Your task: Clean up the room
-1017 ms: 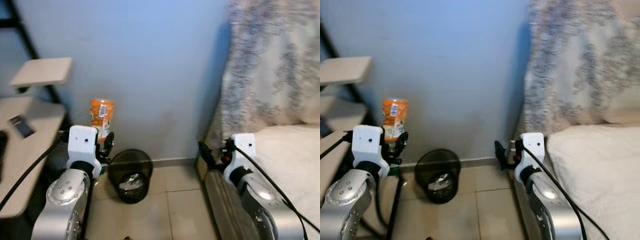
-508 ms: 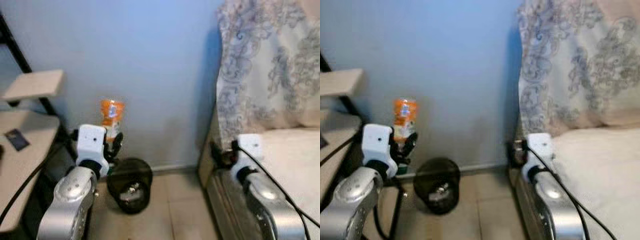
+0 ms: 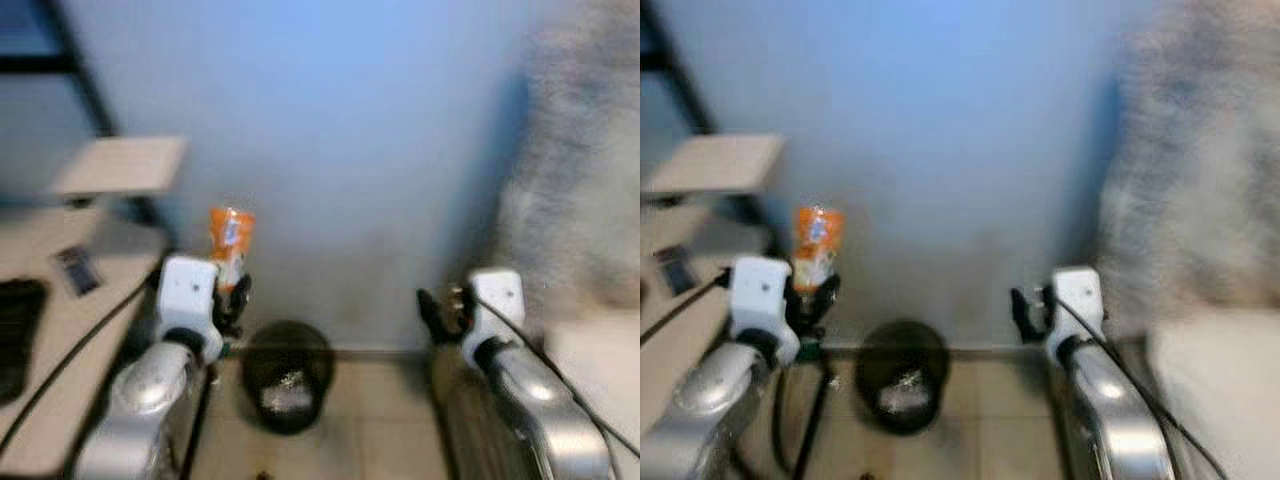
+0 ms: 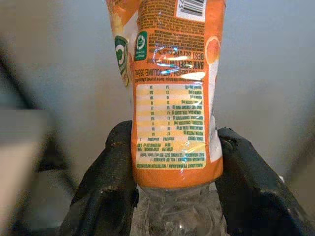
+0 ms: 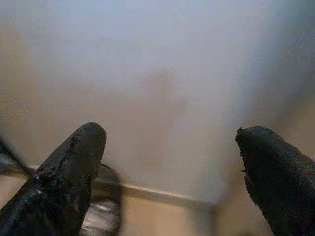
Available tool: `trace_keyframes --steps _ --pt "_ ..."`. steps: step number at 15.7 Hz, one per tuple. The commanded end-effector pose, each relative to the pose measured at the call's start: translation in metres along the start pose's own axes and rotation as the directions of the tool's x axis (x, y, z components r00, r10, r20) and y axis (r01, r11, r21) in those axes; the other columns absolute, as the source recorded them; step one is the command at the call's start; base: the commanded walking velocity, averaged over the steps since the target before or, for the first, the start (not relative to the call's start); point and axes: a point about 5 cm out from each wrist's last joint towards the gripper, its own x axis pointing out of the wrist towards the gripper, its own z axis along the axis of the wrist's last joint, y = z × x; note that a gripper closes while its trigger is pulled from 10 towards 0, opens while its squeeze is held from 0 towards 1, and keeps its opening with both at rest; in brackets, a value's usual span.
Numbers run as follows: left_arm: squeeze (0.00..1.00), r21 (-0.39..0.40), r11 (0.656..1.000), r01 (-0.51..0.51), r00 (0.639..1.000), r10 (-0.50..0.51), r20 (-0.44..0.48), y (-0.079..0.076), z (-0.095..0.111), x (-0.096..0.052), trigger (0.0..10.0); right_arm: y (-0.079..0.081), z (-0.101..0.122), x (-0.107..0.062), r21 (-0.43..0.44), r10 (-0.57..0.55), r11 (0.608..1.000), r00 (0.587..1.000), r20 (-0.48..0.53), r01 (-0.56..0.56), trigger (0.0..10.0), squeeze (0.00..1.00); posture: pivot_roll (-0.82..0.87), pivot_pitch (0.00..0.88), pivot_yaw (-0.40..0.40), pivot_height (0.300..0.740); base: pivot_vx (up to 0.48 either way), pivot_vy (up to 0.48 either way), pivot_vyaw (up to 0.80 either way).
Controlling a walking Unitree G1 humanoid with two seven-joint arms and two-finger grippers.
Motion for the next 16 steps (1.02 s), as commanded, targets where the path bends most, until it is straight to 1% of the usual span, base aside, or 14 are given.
trace_keyframes --steps 1,4,7,9,11,12,14,16 --pt "0.00 0.004 1.000 0.012 1.000 -0.012 0.007 -0.003 0.003 0.001 10.0 -0.004 -0.001 -0.002 -0.024 -0.017 1.000 1.000 -0.003 0.017 10.0 0.00 0.08 0.000 0.016 0.740 0.337 0.000 0.00" --pt "0.00 0.009 1.000 0.026 1.000 -0.026 0.005 -0.006 0.003 0.003 10.0 -0.006 -0.004 -0.001 -0.046 -0.009 0.999 1.000 -0.019 0.008 10.0 0.00 0.07 0.000 0.019 0.740 0.341 0.000 0.00" --pt "0.00 0.021 0.999 0.043 0.999 -0.043 -0.005 -0.007 0.002 0.003 10.0 -0.003 -0.007 0.000 -0.066 0.059 0.996 0.997 -0.039 -0.062 10.0 0.00 0.07 0.000 0.018 0.740 0.340 0.000 0.00" --pt "0.00 0.024 0.999 0.048 0.999 -0.047 -0.012 -0.008 0.000 0.002 10.0 -0.003 -0.007 -0.001 -0.083 0.074 0.994 0.996 -0.042 -0.077 10.0 0.00 0.07 0.000 0.017 0.740 0.339 0.000 0.63" --pt "0.00 0.033 0.998 0.057 0.998 -0.056 -0.018 -0.009 -0.001 0.002 10.0 -0.005 -0.009 -0.001 -0.043 0.048 0.998 0.998 -0.043 -0.050 10.0 0.00 0.08 0.000 0.016 0.740 0.337 0.000 0.00" --pt "0.00 0.037 0.997 0.062 0.998 -0.061 -0.018 -0.011 0.000 0.002 10.0 -0.008 -0.009 -0.001 -0.054 0.043 0.997 0.998 -0.046 -0.045 10.0 0.00 0.08 0.000 0.017 0.740 0.334 0.000 0.00" --pt "0.00 0.043 0.996 0.082 0.996 -0.081 -0.028 -0.013 -0.002 0.002 10.0 -0.008 -0.012 -0.002 -0.112 0.098 0.988 0.993 -0.068 -0.105 10.0 0.00 0.07 0.000 0.023 0.740 0.330 0.000 0.00" --pt "0.00 0.043 0.994 0.097 0.995 -0.096 -0.037 -0.014 -0.003 0.001 10.0 -0.009 -0.013 -0.003 -0.140 0.126 0.981 0.989 -0.079 -0.136 10.0 0.00 0.07 0.000 0.023 0.740 0.309 0.000 0.00"
